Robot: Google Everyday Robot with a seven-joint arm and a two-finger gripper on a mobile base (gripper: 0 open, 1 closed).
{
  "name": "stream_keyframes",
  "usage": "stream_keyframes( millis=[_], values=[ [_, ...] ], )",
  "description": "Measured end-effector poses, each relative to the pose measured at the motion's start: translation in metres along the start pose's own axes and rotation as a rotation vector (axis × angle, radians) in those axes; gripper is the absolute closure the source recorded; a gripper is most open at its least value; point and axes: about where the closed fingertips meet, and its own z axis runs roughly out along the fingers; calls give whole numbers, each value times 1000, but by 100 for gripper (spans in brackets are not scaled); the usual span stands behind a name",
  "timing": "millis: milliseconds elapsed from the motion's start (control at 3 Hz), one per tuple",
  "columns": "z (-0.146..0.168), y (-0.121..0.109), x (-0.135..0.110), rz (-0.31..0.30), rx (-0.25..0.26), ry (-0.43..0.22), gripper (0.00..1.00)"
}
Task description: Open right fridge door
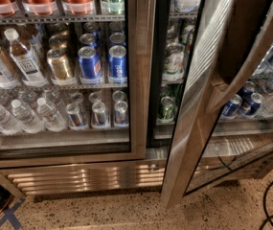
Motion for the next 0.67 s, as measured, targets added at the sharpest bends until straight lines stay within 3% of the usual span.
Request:
stream_keyframes(
  millis=[667],
  values=[
    [0, 0, 0, 0, 0, 0, 0]
  ],
)
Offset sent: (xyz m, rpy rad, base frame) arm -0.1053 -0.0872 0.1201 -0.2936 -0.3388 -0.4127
